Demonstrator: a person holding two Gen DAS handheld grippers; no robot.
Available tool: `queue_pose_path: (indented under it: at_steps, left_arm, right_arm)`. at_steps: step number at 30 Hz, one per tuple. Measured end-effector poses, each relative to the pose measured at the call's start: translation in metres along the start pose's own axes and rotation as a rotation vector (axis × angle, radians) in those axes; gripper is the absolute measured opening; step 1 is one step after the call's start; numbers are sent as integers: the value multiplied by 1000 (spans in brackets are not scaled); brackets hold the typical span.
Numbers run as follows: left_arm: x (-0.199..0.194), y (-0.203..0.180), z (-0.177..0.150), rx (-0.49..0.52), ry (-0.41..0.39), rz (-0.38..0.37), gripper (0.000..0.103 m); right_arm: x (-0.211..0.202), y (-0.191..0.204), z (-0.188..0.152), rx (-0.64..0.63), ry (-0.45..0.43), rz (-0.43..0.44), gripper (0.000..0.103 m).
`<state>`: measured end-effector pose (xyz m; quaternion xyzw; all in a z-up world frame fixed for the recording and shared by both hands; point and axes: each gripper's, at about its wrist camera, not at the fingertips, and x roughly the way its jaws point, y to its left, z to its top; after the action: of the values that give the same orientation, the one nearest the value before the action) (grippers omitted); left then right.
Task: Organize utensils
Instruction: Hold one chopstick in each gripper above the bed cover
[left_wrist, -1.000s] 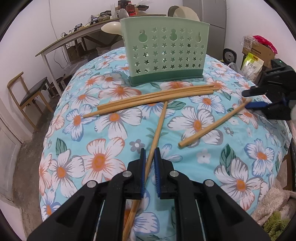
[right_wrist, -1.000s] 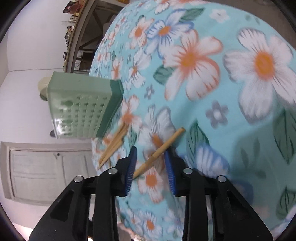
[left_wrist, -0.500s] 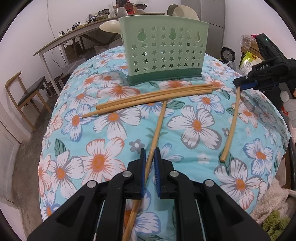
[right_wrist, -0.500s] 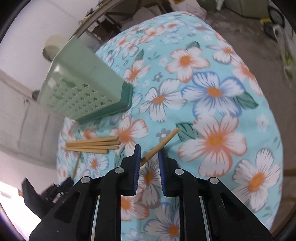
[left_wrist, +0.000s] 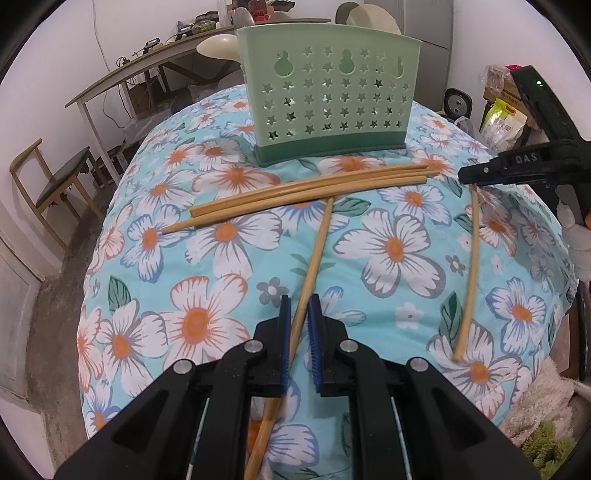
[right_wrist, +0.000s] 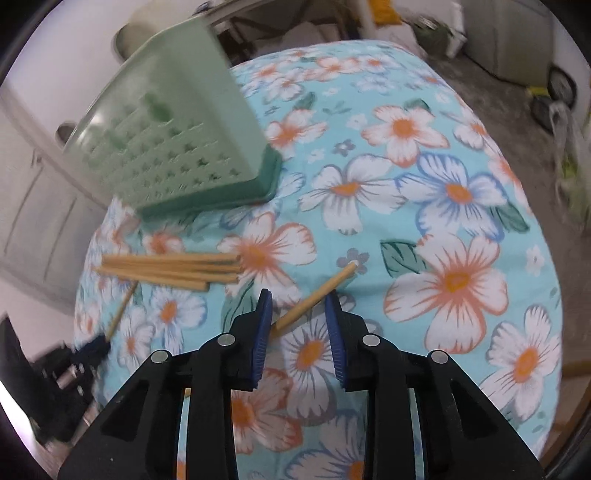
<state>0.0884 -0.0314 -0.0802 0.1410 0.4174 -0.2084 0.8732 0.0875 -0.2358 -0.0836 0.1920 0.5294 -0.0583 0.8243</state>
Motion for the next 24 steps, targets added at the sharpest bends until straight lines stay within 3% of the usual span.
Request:
queue_pose_path:
  at_steps: [4,15,24]
  left_arm:
    - [1,-1,2,1,14,3,10]
    - [10,-9,22,31,62,12,11]
    - [29,-15,48,26,109,-27,14]
  right_arm:
    - [-1,0,-4,-65,11,1,28]
    - [-4,-20,-8,-11,-5,82,28]
    - [-14,-46,-8,61,-4,162,27]
